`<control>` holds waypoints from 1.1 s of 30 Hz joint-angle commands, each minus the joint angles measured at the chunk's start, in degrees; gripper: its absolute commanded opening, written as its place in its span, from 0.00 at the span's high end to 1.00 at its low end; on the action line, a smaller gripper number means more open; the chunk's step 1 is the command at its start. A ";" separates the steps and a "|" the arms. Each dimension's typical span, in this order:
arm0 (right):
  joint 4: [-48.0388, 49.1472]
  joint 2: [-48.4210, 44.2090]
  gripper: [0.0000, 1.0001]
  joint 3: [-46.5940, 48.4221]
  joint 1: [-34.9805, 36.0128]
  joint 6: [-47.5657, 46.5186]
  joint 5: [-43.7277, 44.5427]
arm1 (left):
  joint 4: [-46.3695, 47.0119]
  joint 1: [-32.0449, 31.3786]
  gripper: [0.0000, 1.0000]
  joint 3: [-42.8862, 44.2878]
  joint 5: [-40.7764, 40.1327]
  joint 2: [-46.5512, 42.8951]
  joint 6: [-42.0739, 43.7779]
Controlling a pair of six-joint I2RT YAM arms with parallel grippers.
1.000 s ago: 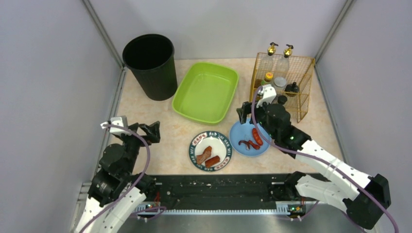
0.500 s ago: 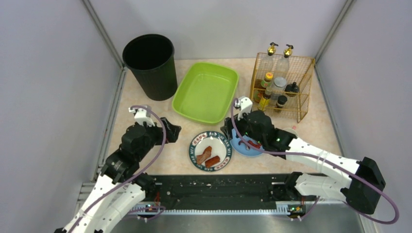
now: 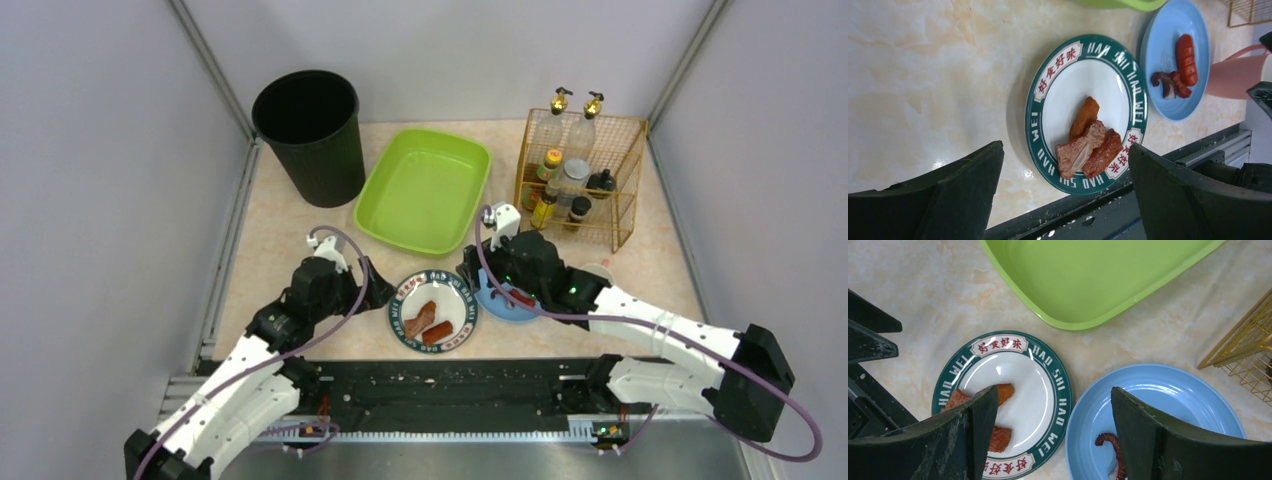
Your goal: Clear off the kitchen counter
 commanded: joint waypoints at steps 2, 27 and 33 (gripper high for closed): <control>-0.87 -1.97 0.19 -0.83 0.67 -0.02 1.43 | 7.10 -0.27 0.01 -1.64 7.93 7.98 -2.06; 1.11 -4.96 0.19 -5.16 0.69 -0.23 1.35 | 21.91 0.48 0.23 -10.08 12.87 26.16 -6.13; 1.44 -4.79 0.19 -5.38 0.67 -0.23 1.28 | 25.01 1.75 0.35 -11.45 13.13 28.41 -6.35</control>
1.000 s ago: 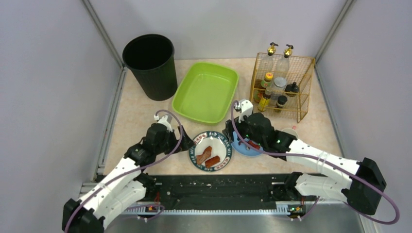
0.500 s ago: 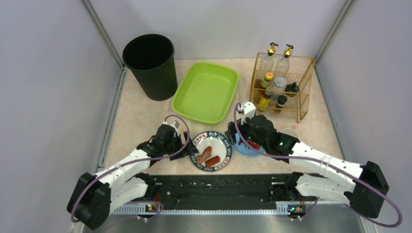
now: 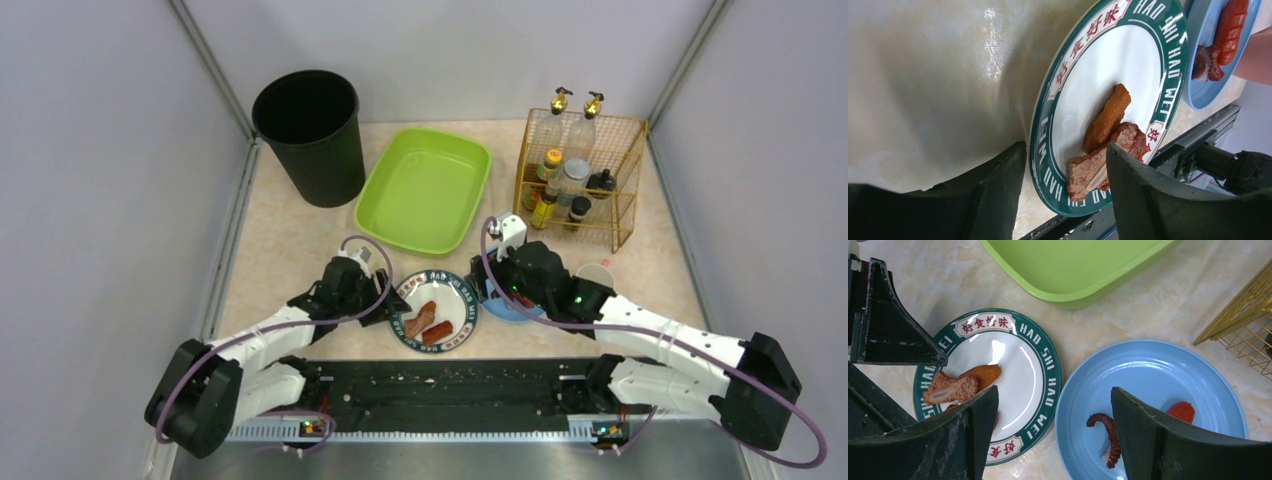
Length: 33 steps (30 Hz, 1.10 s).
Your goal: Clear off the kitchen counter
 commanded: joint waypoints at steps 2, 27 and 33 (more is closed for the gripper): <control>2.58 -1.26 0.19 0.01 0.59 -0.26 0.20 | 3.48 1.47 0.40 -2.63 -0.07 3.66 0.28; 3.33 -1.25 0.19 -0.95 0.64 -0.40 0.27 | 13.78 8.58 1.00 -6.93 5.81 9.03 0.42; 2.85 -1.97 0.19 -0.46 0.60 -0.40 0.45 | 4.13 8.69 1.00 -6.47 2.80 -3.84 0.35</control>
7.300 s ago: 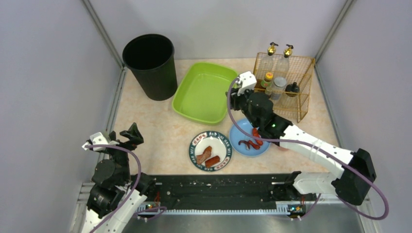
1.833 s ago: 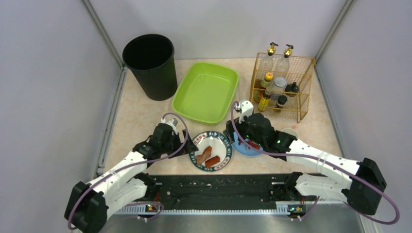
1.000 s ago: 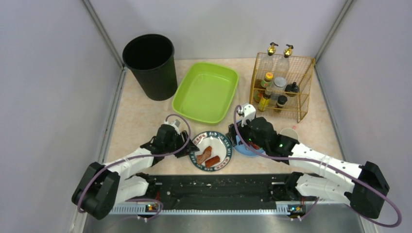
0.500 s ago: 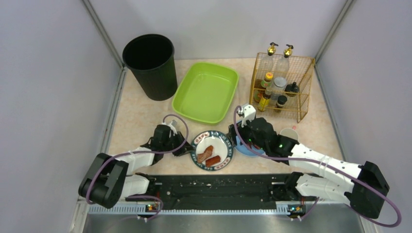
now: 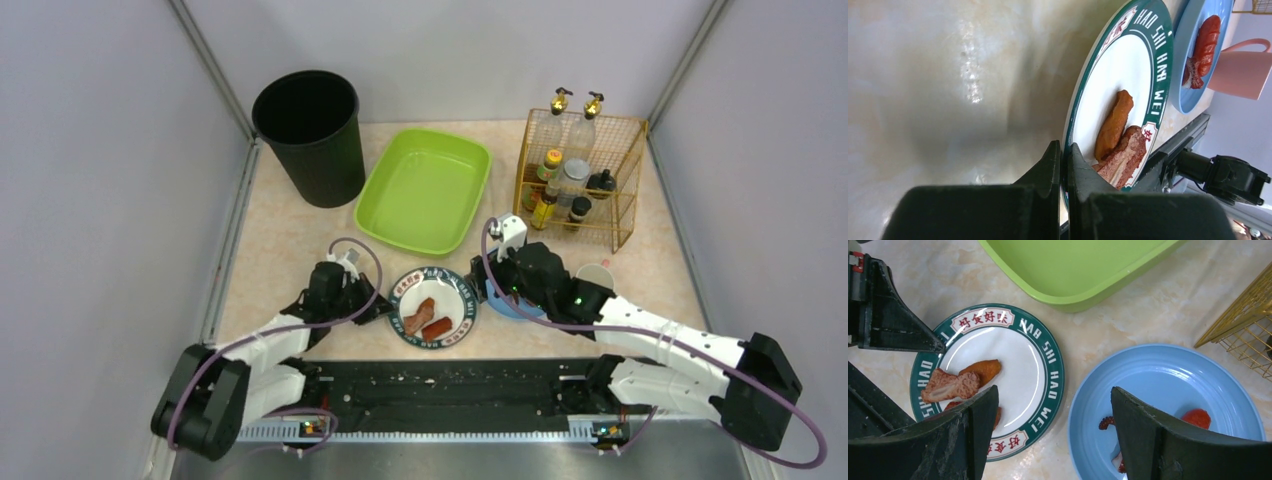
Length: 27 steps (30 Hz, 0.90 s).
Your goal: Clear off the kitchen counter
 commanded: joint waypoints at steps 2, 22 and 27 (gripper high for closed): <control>1.00 -2.10 0.19 0.56 0.57 -0.46 0.43 | -14.21 0.57 1.00 0.26 -5.64 -11.79 0.99; -4.11 -5.98 0.19 5.82 0.62 -2.78 3.39 | -32.09 0.57 1.00 7.52 -0.29 -34.49 -2.21; -6.39 -7.33 0.19 7.16 0.59 -3.47 4.74 | -32.75 0.57 1.00 10.18 1.33 -35.31 -3.31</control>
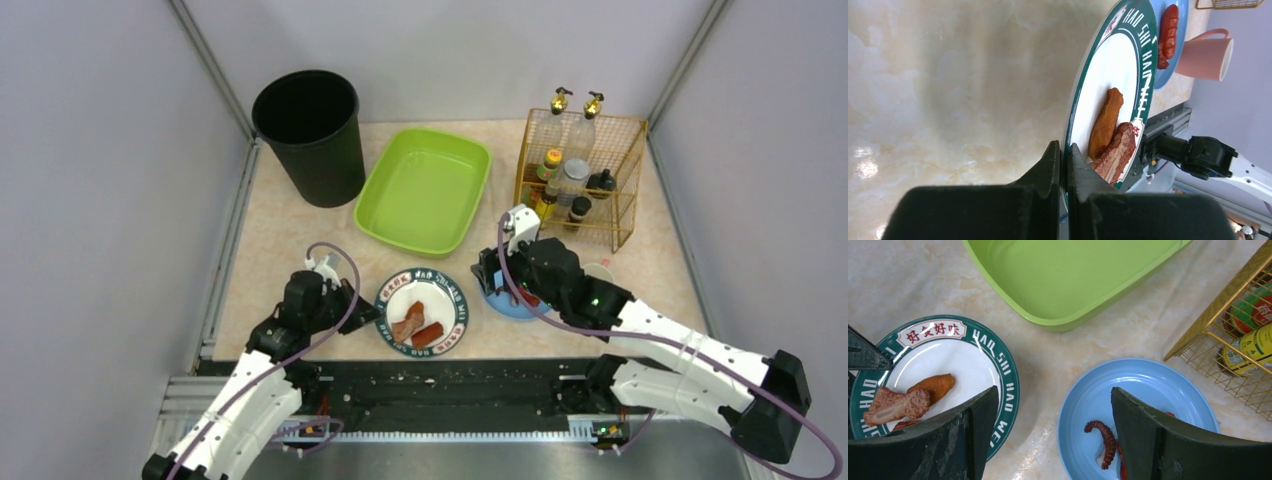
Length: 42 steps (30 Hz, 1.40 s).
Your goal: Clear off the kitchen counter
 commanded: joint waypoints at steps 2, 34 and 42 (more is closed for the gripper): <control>-2.19 -2.73 0.19 4.32 0.60 -1.67 2.90 | 2.73 0.02 1.00 6.86 4.47 -1.05 -2.62; -4.42 -1.20 0.19 7.94 0.57 0.27 -1.15 | 5.92 14.99 1.00 57.60 -1.50 37.37 2.60; -1.95 0.78 0.19 6.93 0.62 0.71 -4.05 | 6.08 20.81 1.00 70.46 -2.01 46.76 -1.84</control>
